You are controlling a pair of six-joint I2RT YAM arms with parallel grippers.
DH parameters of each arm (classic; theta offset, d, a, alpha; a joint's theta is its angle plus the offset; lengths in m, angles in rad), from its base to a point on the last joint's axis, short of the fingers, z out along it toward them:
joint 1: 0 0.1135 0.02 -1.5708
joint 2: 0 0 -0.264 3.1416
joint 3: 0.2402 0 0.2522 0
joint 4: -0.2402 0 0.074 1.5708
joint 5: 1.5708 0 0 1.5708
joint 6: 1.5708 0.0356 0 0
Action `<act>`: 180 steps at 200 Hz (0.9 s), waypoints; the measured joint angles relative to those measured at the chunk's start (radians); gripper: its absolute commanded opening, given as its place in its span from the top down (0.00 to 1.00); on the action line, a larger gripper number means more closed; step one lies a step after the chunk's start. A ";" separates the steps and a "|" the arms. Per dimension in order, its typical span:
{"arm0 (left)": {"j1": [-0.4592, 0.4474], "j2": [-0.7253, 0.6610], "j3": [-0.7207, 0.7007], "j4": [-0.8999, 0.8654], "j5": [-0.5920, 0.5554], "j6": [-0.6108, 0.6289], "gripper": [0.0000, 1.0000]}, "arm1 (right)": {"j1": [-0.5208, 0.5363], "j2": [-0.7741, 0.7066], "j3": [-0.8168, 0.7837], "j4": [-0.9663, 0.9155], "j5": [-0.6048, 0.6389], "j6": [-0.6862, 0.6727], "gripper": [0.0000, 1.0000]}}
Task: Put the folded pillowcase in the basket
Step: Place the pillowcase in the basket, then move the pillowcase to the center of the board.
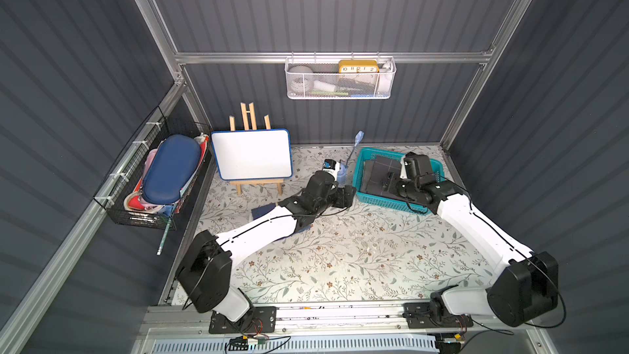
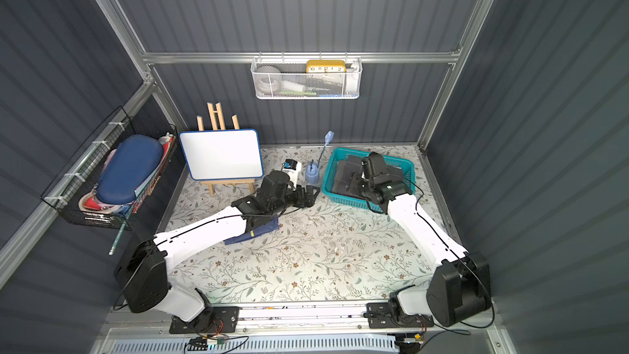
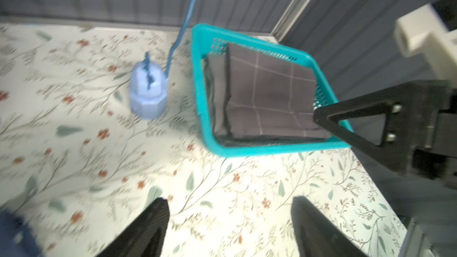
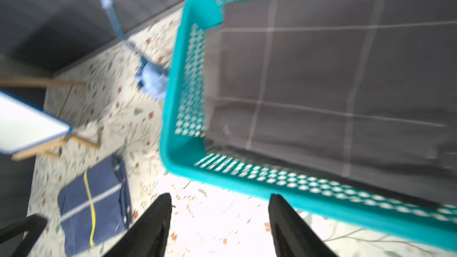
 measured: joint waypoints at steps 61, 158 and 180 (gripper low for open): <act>0.010 -0.403 -0.211 -0.185 -0.319 -0.159 0.01 | 0.255 0.126 0.003 0.028 0.052 0.016 0.34; 0.013 -0.896 -0.344 -0.316 -0.607 -0.261 0.01 | 0.540 0.550 0.374 0.005 0.046 0.015 0.35; 0.013 -0.937 -0.361 -0.340 -0.629 -0.276 0.01 | 0.577 0.652 0.478 -0.026 0.040 0.006 0.35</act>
